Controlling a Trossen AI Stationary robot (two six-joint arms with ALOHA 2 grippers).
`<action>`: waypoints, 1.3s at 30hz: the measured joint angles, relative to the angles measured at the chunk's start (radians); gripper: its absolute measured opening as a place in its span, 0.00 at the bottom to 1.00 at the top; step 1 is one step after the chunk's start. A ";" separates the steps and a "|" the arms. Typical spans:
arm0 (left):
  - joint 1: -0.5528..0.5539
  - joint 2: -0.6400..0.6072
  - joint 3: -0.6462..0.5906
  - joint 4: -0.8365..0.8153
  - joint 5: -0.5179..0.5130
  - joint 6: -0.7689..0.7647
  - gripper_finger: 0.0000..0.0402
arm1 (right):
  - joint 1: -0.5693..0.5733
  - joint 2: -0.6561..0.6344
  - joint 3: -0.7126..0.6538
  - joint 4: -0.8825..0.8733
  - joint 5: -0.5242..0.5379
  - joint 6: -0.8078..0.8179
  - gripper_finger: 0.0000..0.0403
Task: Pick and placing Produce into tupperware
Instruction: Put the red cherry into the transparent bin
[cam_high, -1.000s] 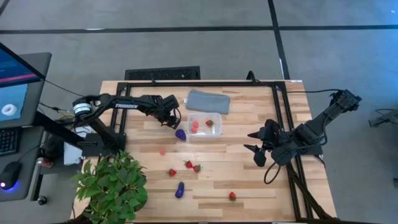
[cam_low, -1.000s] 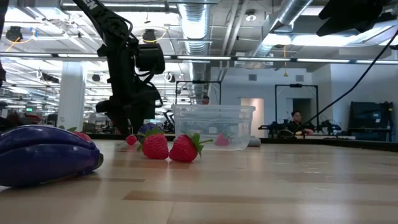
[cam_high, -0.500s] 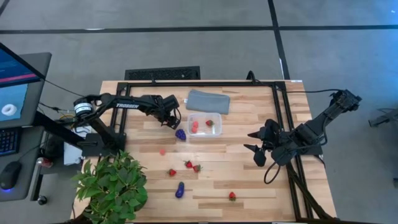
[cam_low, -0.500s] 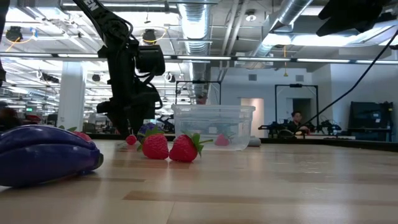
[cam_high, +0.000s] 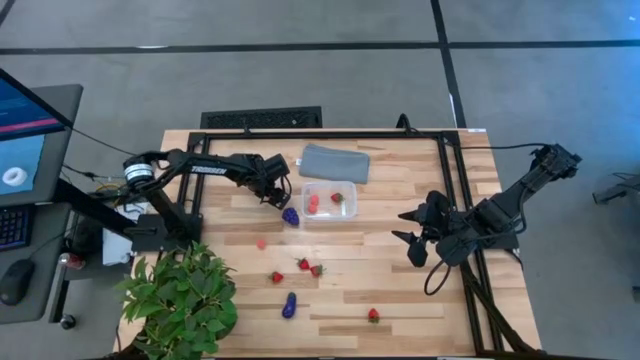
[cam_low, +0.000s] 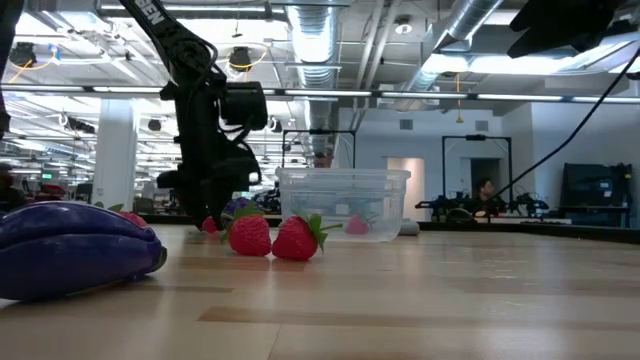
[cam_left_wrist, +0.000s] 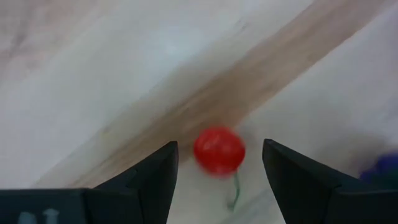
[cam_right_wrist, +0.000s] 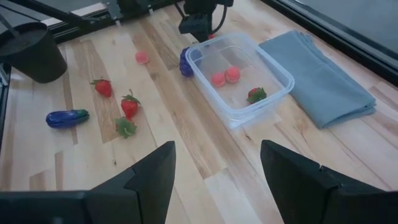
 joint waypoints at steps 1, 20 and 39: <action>0.000 0.004 0.000 -0.004 0.001 0.000 0.56 | 0.000 0.000 0.000 0.001 0.000 0.000 0.65; 0.000 0.022 0.001 0.019 0.007 -0.007 0.56 | 0.000 0.000 0.000 0.002 0.000 0.008 0.65; 0.000 0.023 0.001 0.022 0.007 0.019 0.53 | -0.016 0.000 0.000 0.000 0.003 0.008 0.65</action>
